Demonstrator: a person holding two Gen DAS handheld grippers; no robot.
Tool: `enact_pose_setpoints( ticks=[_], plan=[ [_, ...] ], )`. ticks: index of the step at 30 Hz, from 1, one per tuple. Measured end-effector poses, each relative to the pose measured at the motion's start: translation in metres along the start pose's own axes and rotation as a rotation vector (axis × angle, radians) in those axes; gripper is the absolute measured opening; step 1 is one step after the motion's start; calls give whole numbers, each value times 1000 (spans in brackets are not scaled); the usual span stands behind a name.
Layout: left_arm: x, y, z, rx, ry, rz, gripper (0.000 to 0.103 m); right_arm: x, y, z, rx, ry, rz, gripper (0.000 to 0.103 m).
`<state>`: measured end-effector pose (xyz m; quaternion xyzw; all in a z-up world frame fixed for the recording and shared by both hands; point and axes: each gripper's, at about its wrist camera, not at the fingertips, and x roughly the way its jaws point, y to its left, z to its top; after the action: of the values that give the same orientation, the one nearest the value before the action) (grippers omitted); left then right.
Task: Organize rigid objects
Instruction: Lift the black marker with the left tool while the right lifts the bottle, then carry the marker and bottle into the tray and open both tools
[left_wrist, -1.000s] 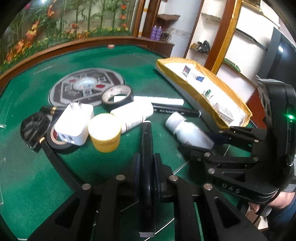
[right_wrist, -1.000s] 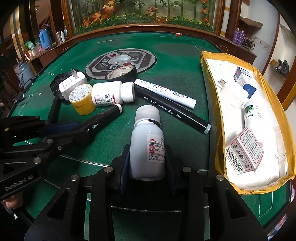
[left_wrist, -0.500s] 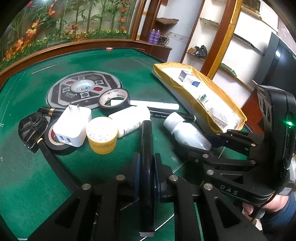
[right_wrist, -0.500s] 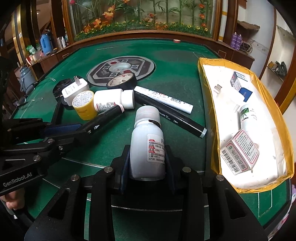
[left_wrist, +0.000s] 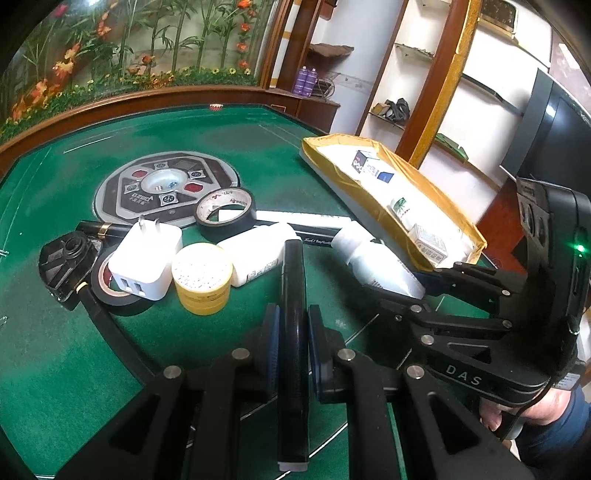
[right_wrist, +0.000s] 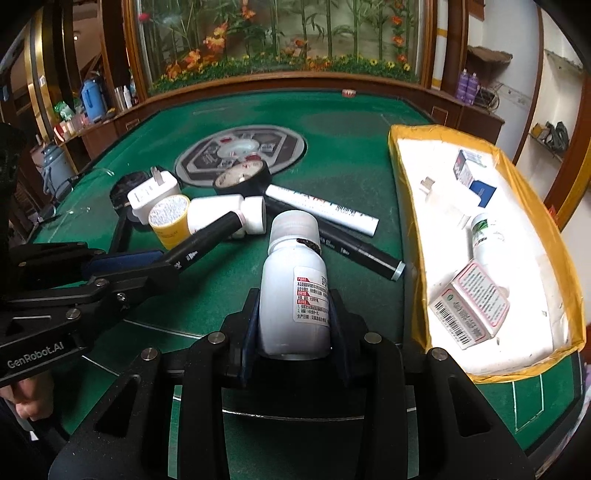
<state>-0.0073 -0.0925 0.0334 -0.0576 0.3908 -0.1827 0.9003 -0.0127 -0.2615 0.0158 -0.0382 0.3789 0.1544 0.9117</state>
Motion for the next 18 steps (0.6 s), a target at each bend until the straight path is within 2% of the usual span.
enact_pose_setpoints(
  ticks=[6, 18],
  plan=[
    [-2, -1, 2, -17, -7, -23, 14, -10, -2, -4, 37, -8, 57, 34],
    [-9, -8, 8, -32, -31, -59, 14, -40, -14, 2, 79, -70, 81, 34]
  ],
)
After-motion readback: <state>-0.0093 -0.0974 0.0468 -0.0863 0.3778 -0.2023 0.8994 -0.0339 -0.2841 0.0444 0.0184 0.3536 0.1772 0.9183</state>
